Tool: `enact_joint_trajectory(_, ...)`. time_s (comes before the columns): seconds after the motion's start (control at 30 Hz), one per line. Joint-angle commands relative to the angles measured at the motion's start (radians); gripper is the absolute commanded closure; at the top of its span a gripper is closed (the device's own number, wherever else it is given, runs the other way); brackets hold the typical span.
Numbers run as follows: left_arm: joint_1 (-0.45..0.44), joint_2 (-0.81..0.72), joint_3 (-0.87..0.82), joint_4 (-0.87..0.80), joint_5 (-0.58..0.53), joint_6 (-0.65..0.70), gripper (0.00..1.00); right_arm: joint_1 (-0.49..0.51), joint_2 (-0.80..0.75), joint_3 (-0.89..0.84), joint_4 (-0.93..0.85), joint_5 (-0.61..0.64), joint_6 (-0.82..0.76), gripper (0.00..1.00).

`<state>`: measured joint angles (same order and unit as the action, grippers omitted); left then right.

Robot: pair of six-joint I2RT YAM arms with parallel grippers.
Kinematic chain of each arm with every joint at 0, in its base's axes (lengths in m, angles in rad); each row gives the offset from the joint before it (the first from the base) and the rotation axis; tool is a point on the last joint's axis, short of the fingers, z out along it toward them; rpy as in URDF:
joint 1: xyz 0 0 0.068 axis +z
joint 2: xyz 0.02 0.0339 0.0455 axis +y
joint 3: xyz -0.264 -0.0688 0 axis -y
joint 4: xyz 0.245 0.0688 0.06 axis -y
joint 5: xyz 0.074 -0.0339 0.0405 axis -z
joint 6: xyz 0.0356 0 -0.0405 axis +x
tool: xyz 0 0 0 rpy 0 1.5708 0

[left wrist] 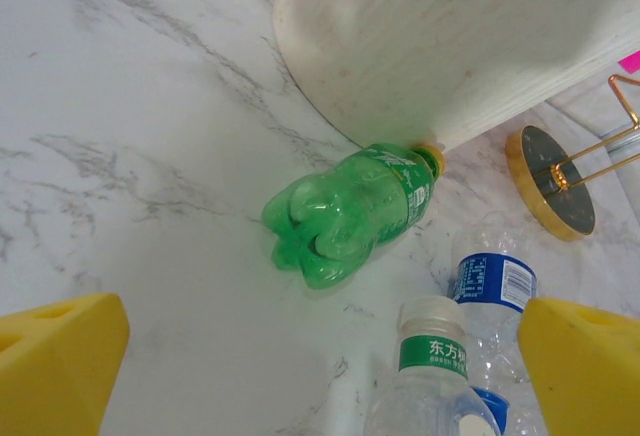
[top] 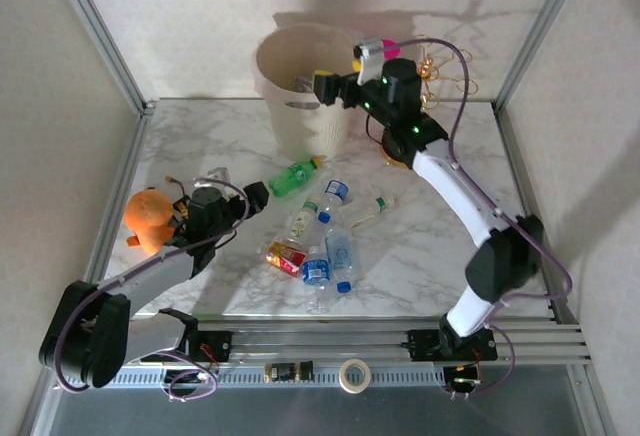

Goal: Put the plastic bottles in the bin

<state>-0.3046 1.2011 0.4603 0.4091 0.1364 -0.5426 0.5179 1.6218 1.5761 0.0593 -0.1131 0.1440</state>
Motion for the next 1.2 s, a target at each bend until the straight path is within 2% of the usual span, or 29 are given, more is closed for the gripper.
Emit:
enact_joint_trajectory(0.0, -0.015, 0.064, 0.085, -0.041, 0.032, 0.052, 0.0, 0.007, -0.117, -0.167, 0.068, 0.042, -0.002, 0.01)
enact_joint_trajectory(0.27, -0.054, 0.26, 0.274, -0.13, 0.023, 0.121, 0.0, 0.008, -0.362, -0.563, 0.147, 0.142, 0.099, 0.01)
enact_joint_trajectory(0.53, -0.068, 0.472, 0.456, -0.254, 0.006, 0.227, 0.0, 0.009, -0.47, -0.817, 0.19, 0.228, 0.211, 0.01)
enact_joint_trajectory(0.83, -0.072, 0.685, 0.683, -0.411, -0.003, 0.33, 0.0, 0.009, -0.45, -0.846, 0.191, 0.239, 0.231, 0.01)
enact_joint_trajectory(1.17, -0.089, 0.789, 0.766, -0.446, 0.042, 0.328, 0.0, 0.009, -0.441, -0.86, 0.198, 0.246, 0.219, 0.01)
